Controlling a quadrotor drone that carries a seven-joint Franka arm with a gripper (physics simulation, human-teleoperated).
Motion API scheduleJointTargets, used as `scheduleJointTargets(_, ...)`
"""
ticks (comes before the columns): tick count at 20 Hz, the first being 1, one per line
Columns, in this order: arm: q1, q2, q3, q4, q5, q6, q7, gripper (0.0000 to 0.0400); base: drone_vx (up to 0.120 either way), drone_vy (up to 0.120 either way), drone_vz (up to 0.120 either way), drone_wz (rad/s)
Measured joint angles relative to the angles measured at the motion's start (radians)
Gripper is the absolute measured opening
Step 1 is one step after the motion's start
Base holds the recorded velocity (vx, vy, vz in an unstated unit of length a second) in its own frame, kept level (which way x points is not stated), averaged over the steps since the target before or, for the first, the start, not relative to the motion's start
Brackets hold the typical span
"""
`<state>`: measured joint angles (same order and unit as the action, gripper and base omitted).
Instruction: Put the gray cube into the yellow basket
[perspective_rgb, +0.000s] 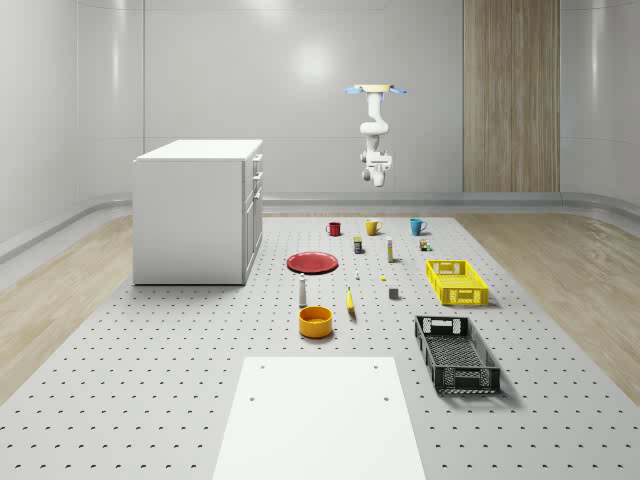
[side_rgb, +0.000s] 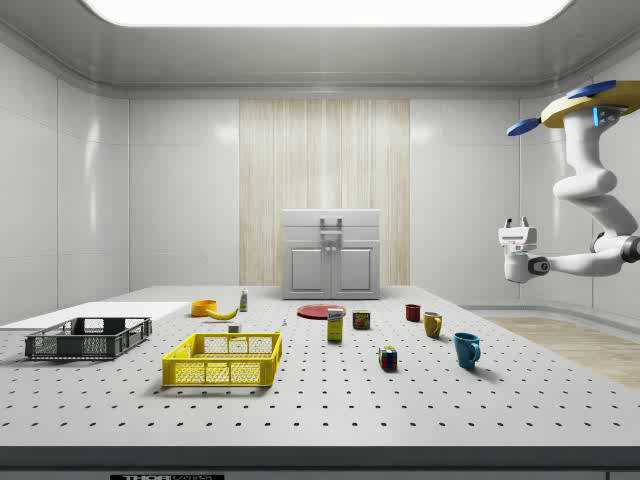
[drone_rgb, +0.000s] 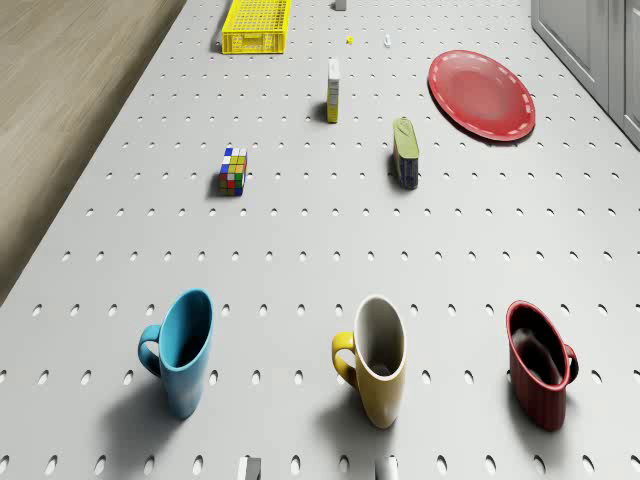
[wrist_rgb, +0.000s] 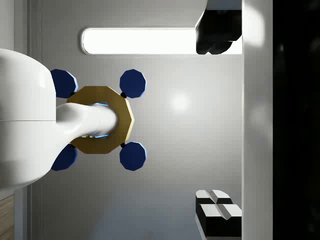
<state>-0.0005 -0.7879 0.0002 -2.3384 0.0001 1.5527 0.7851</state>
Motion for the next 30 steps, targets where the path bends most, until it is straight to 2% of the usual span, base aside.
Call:
scheduleJointTargets(3, -0.002, 0.007, 0.001, 0.063, 0.001, -0.053, -0.001, 0.0400, 0.027, 0.000, 0.000, 0.000)
scheduleJointTargets(7, -0.003, 0.033, 0.002, 0.149, 0.001, -0.111, -0.002, 0.0400, 0.120, 0.000, 0.000, 0.000)
scheduleJointTargets(13, -0.005, 0.069, 0.003, 0.248, 0.002, -0.168, -0.002, 0.0400, 0.120, 0.000, 0.000, 0.000)
scheduleJointTargets(19, -0.006, 0.083, 0.003, 0.286, 0.002, -0.188, -0.003, 0.0400, 0.120, 0.000, 0.000, 0.000)
scheduleJointTargets(30, -0.007, 0.084, 0.004, 0.295, 0.002, -0.188, -0.003, 0.0400, 0.120, 0.000, 0.000, 0.000)
